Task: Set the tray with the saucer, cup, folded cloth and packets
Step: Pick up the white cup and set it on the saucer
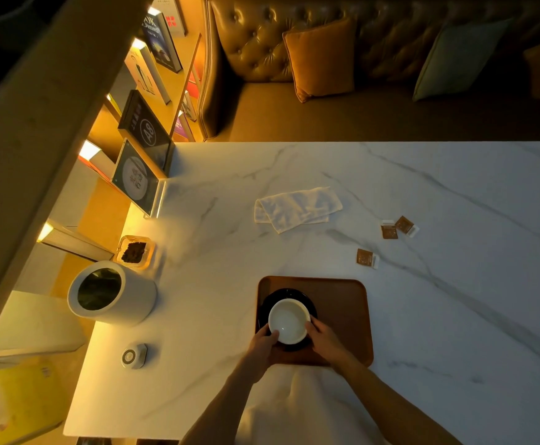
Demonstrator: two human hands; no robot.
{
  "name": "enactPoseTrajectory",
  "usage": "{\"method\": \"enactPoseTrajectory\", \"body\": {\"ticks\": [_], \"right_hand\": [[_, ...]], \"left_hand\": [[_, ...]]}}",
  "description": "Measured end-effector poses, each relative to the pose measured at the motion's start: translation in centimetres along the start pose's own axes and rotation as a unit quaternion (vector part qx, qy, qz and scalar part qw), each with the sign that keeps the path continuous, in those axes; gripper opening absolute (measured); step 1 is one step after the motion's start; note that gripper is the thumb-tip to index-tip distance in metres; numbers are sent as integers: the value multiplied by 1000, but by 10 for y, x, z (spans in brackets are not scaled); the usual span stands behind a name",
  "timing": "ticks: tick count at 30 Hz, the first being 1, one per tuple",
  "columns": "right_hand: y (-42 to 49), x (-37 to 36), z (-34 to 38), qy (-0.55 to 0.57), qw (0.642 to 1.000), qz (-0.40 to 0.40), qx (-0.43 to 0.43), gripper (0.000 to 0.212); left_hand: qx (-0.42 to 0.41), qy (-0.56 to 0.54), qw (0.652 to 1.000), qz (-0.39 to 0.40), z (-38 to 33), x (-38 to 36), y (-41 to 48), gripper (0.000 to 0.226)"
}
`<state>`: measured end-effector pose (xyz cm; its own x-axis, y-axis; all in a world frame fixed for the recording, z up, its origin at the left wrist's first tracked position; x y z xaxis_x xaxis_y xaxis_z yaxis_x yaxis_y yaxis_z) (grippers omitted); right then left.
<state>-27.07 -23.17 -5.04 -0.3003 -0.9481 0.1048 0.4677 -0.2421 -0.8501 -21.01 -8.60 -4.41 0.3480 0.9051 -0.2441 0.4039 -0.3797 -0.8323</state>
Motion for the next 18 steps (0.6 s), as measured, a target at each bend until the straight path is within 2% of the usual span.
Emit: {"method": "enactPoseTrajectory", "body": {"ticks": [12, 15, 18], "right_hand": [[-3, 0, 3, -6, 1000, -3, -1, 48], [-3, 1, 3, 5, 1000, -5, -6, 49], [-7, 6, 3, 19, 1000, -9, -5, 49]], "left_hand": [[-12, 6, 1000, 3, -3, -5, -2, 40], [-15, 41, 999, -18, -3, -4, -1, 42], [-31, 127, 990, -42, -11, 0, -3, 45]]}}
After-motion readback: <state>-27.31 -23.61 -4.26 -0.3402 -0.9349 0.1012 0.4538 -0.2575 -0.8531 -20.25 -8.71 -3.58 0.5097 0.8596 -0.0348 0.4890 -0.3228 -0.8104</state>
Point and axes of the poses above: each hand's wrist, its own y-axis towards the middle knuckle, its own x-axis out of the back of the hand, z = x × y, the point moved 8 cm from there along y, towards the middle knuckle, and after that the axes turned 5 degrees about -x, right-handed, at the moved point
